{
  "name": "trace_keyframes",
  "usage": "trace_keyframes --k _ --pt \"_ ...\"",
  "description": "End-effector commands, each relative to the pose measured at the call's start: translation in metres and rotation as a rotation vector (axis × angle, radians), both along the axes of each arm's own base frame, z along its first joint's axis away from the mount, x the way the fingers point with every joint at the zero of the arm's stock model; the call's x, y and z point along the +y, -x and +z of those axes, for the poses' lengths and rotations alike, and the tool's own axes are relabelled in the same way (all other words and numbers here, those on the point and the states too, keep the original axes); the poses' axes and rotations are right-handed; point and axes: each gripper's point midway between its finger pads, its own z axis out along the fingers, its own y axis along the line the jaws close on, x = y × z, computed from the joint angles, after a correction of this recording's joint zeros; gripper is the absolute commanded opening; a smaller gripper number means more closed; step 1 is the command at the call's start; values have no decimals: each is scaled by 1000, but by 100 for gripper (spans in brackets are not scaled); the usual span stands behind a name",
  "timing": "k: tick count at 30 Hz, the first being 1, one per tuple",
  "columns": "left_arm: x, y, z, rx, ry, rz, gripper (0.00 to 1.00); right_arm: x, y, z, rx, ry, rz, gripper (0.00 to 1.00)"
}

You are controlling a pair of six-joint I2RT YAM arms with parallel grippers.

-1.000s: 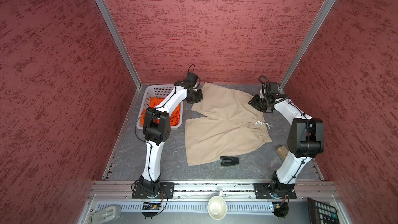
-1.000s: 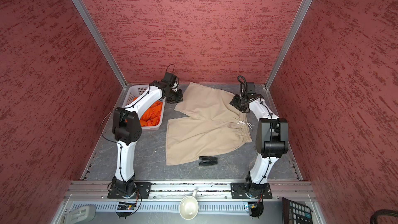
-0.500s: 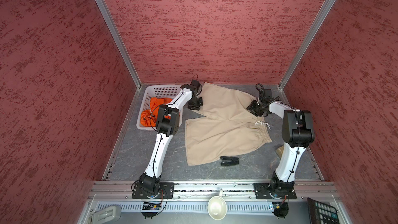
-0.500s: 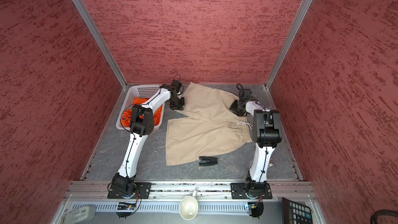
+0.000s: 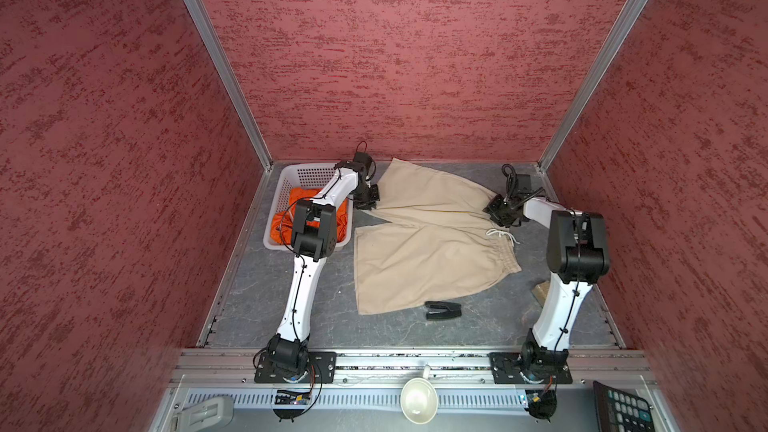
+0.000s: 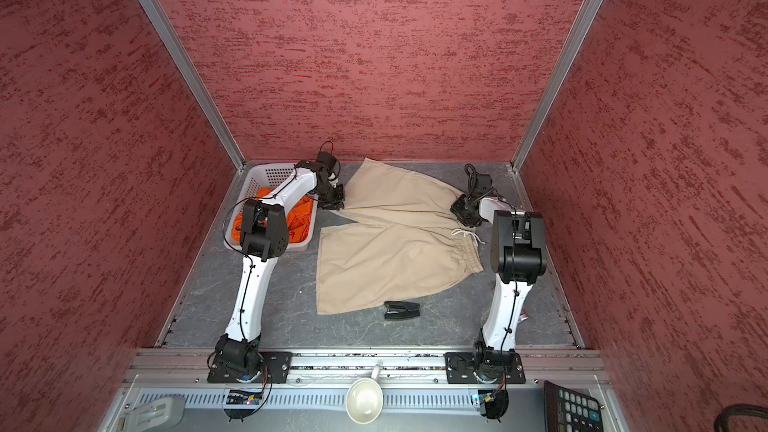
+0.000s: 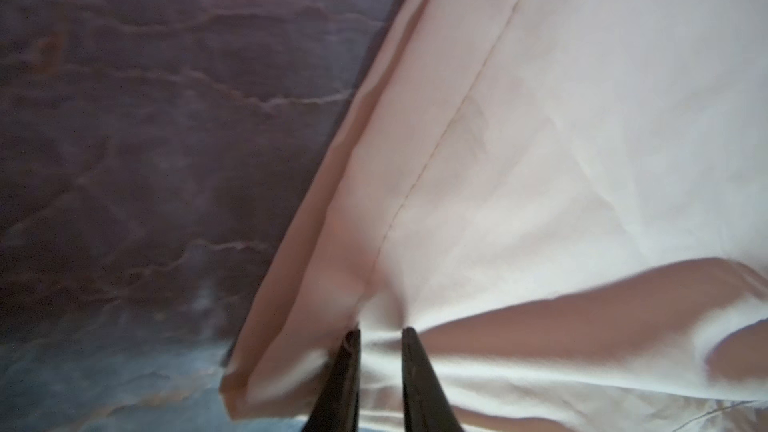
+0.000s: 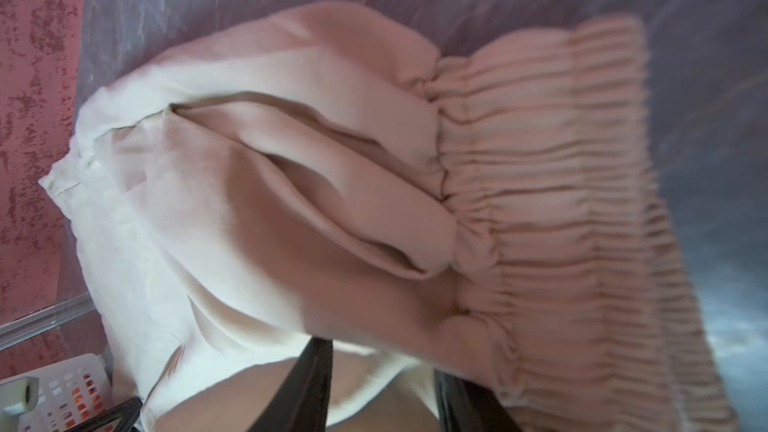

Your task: Fold and stack the shorts

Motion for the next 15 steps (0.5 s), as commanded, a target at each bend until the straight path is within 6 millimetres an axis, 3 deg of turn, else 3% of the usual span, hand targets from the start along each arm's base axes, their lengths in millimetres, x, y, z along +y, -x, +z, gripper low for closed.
trace_keyframes --k 1,5,8,11,15 --pt "12 -1 19 -38 -22 -7 28 2 -4 28 -56 -6 -33 44" --pt "3 -2 68 -120 44 12 33 1 -8 78 -149 20 -11 47" --pt "-2 10 86 -146 56 13 34 15 1 104 -221 -11 34 47" --pt "6 27 81 -120 44 31 34 42 18 105 -249 -57 108 47" --pt "18 48 61 -64 38 49 33 69 40 79 -182 -95 173 47"
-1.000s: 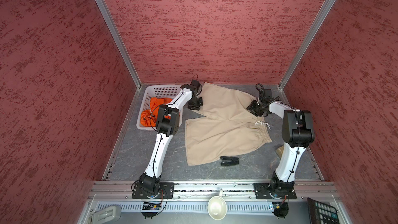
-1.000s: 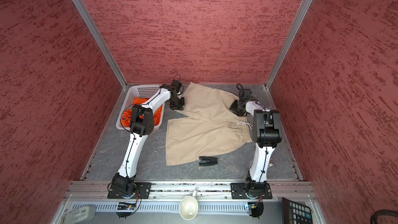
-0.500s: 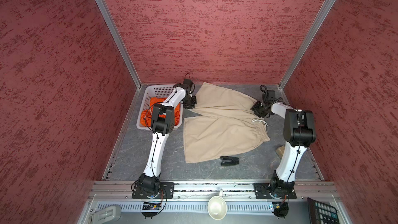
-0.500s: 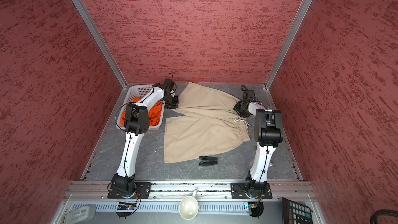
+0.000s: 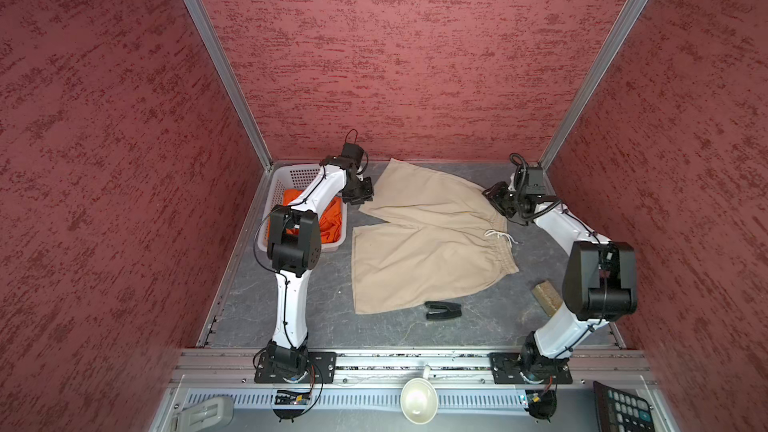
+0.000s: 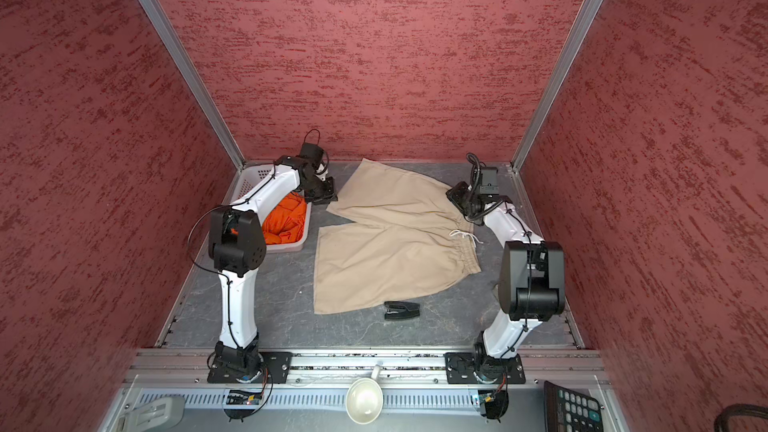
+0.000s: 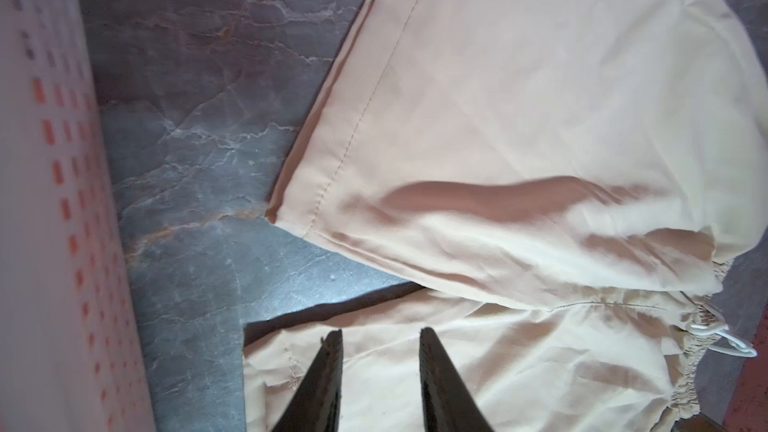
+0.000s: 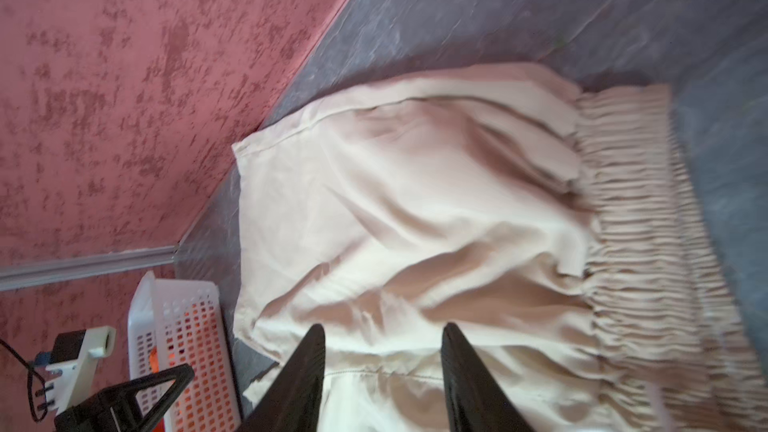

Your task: Fold and stack the shorts

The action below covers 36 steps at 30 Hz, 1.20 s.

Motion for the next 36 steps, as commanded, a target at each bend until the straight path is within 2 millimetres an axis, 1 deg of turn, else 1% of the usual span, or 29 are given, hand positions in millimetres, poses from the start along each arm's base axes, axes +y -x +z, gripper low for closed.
trace_keyframes --k 1,2,6,9,11,14,17,18,20,22,23,24,27,29,31,32,34,36 --pt "12 13 -28 58 -16 22 33 27 22 -36 90 -30 80 47" --pt "14 17 -33 67 -24 19 32 28 27 -42 107 -20 80 47" --pt "30 30 -52 118 -65 24 32 23 45 -67 181 -18 31 46" --pt "47 36 -58 131 -104 36 32 24 55 -84 224 -23 11 46" --pt "59 37 -58 129 -106 56 32 27 62 -95 253 -11 6 46" --pt "78 40 -57 130 -116 81 32 40 70 -106 277 -17 -5 46" --pt "96 42 -54 124 -133 94 32 57 76 -115 289 -37 -20 46" --pt "100 43 -53 124 -136 94 31 63 77 -115 287 -42 -25 46" --pt "104 44 -49 120 -132 91 32 71 74 -107 267 -48 -24 46" --pt "100 46 -39 103 -114 77 32 75 69 -91 233 -38 -15 46" --pt "95 48 -33 99 -99 71 32 74 68 -84 224 -27 -9 46" --pt "89 51 -26 92 -74 68 32 72 66 -72 204 -7 -4 46" --pt "58 68 -6 80 -5 36 33 58 67 -44 159 52 10 47" --pt "34 83 0 85 30 7 33 53 71 -36 138 33 30 47" --pt "12 100 -4 111 70 -5 32 50 81 -41 152 10 45 47" --pt "5 109 -10 130 79 -13 30 51 87 -46 165 6 54 47" --pt "-5 124 -27 174 60 -24 26 55 99 -60 197 -16 76 46" --pt "-12 132 -44 208 47 -38 25 55 108 -71 224 -30 72 45"
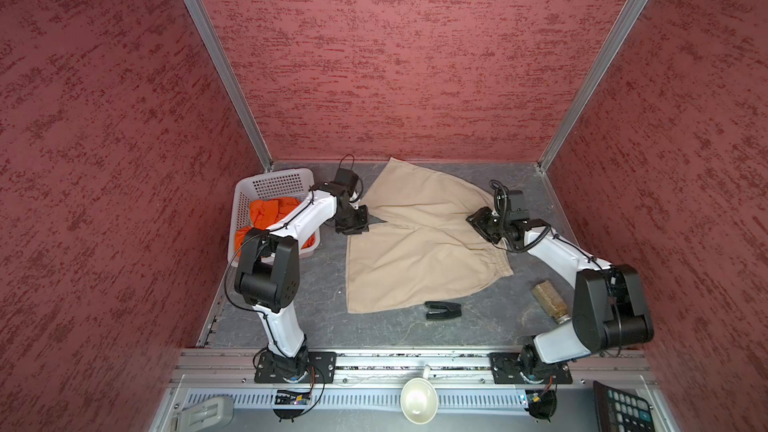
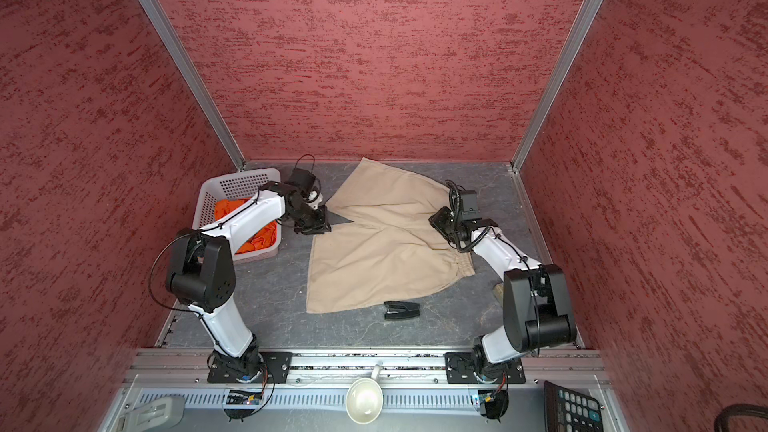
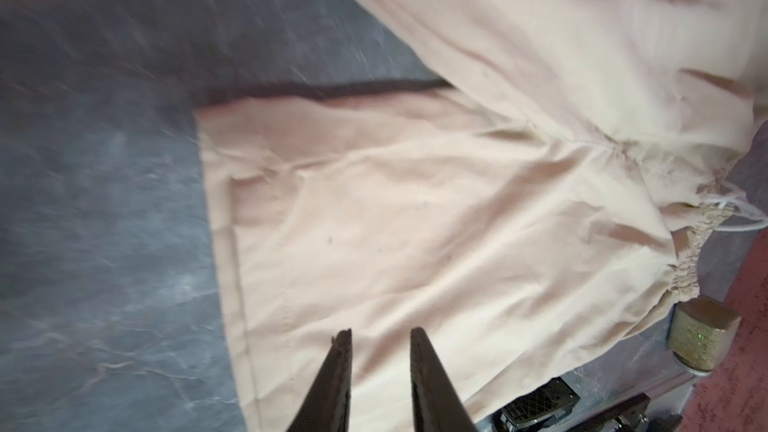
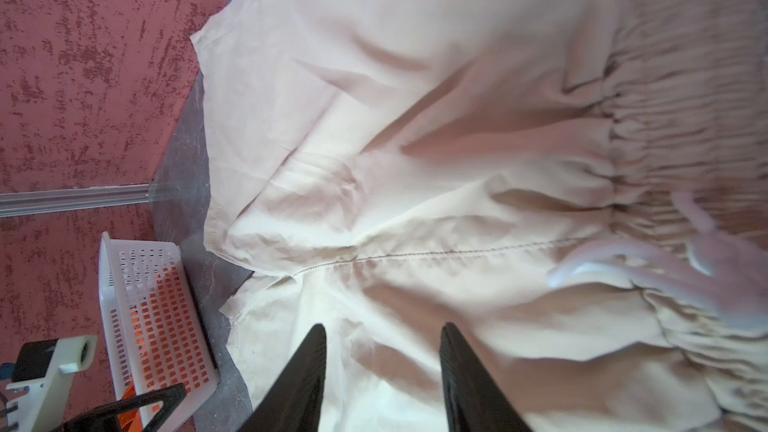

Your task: Fold and stack the shorts

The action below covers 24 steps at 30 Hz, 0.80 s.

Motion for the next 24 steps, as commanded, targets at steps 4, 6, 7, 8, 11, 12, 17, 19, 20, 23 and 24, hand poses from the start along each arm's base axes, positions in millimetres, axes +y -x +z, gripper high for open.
trace_keyframes --k 4,6,7,8,11,12,17,19,20,23,24 --pt "-8 12 -52 116 -45 18 20 -2 38 -51 155 2 0 44" --pt "-7 6 -60 125 -64 17 18 -4 44 -65 196 9 -15 42" --pt "-6 2 -63 125 -77 12 17 -5 47 -71 214 10 -22 41" --pt "-5 -2 -66 125 -93 7 17 -6 50 -77 229 9 -30 41" --pt "1 -14 -78 136 -133 3 16 -7 57 -90 263 -7 -66 39" --pt "4 -20 -81 136 -142 8 15 -7 60 -94 276 -14 -79 38" --pt "18 -49 -95 137 -166 24 15 12 59 -101 306 -35 -74 38" --pt "24 -63 -94 129 -165 32 15 21 52 -97 290 -46 -63 40" --pt "26 -71 -90 119 -163 35 15 25 46 -90 269 -57 -59 42" --pt "32 -89 -67 61 -157 39 17 26 30 -55 174 -54 -44 46" --pt "33 -93 -56 42 -148 45 19 24 26 -39 135 -47 -39 47"
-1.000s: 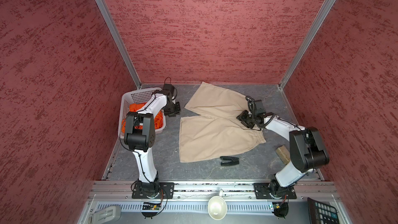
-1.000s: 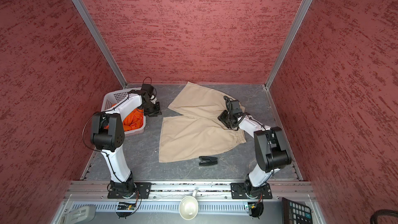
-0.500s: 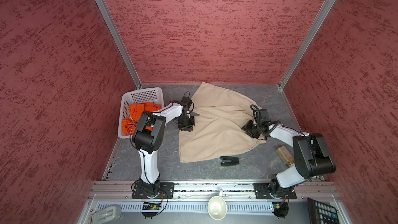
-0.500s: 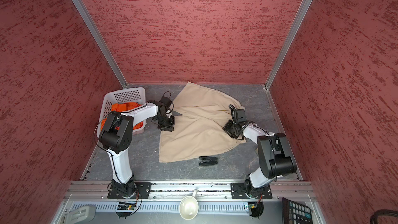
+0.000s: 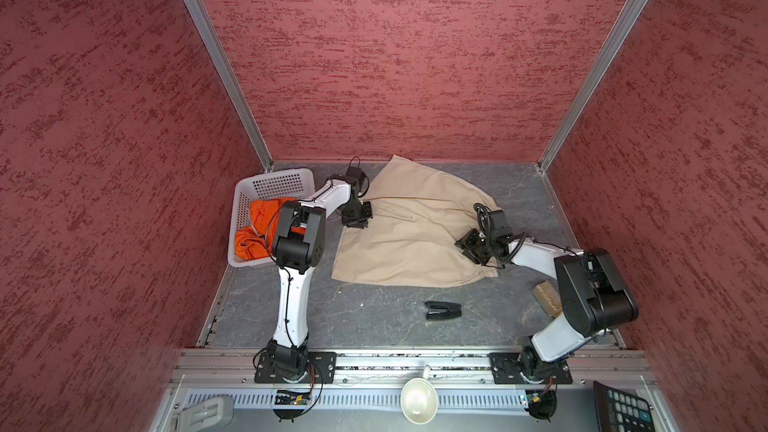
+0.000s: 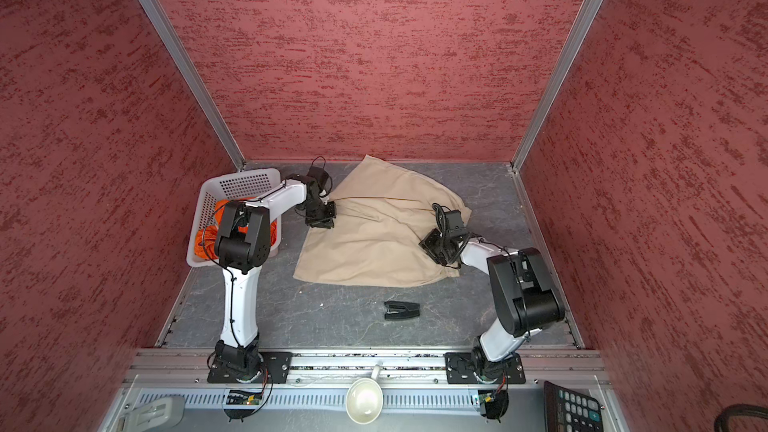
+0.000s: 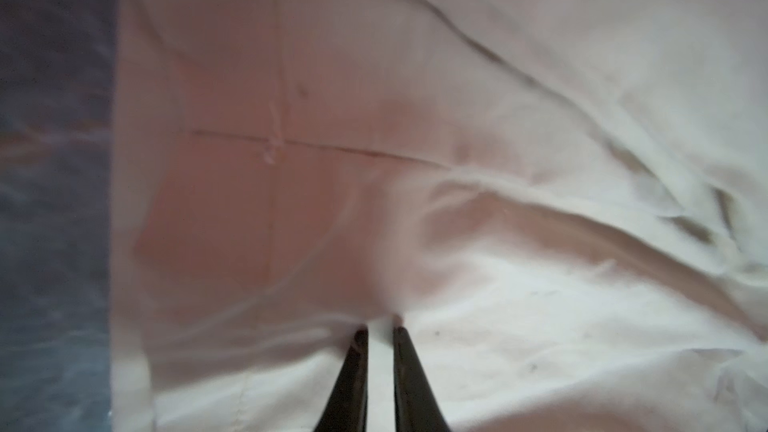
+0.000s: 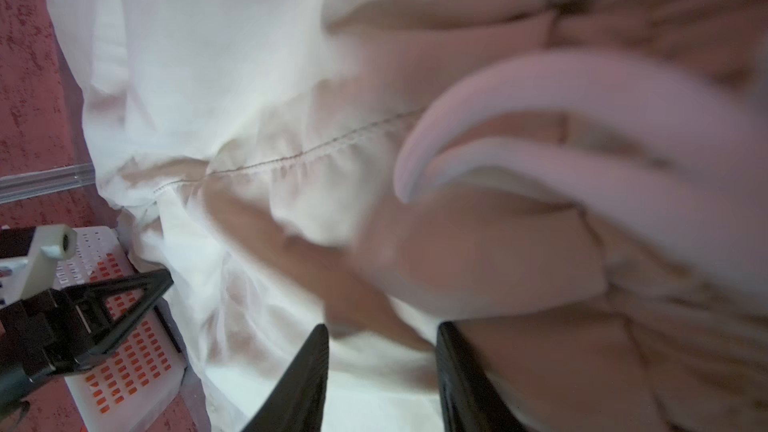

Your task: Fold and stack the shorts

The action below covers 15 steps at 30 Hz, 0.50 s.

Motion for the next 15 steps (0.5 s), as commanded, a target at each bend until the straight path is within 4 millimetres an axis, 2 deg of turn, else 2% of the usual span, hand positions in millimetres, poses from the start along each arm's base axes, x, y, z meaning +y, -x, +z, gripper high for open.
trace_keyframes --k 1,4,7,9,12,15 --pt "12 -7 22 -30 -25 -10 20 -9 -8 40 -65 20 -28 47" --pt "8 -3 59 -82 30 10 26 -33 2 72 -96 17 -59 50" --pt "-4 18 89 -108 112 32 32 -66 30 78 -52 -16 -120 52" --pt "-10 37 97 -96 159 58 36 -77 48 79 -49 -63 -131 55" --pt "-11 65 99 -82 196 102 37 -90 77 59 39 -118 -202 57" --pt "-7 85 91 -58 192 135 37 -89 95 35 122 -158 -248 57"
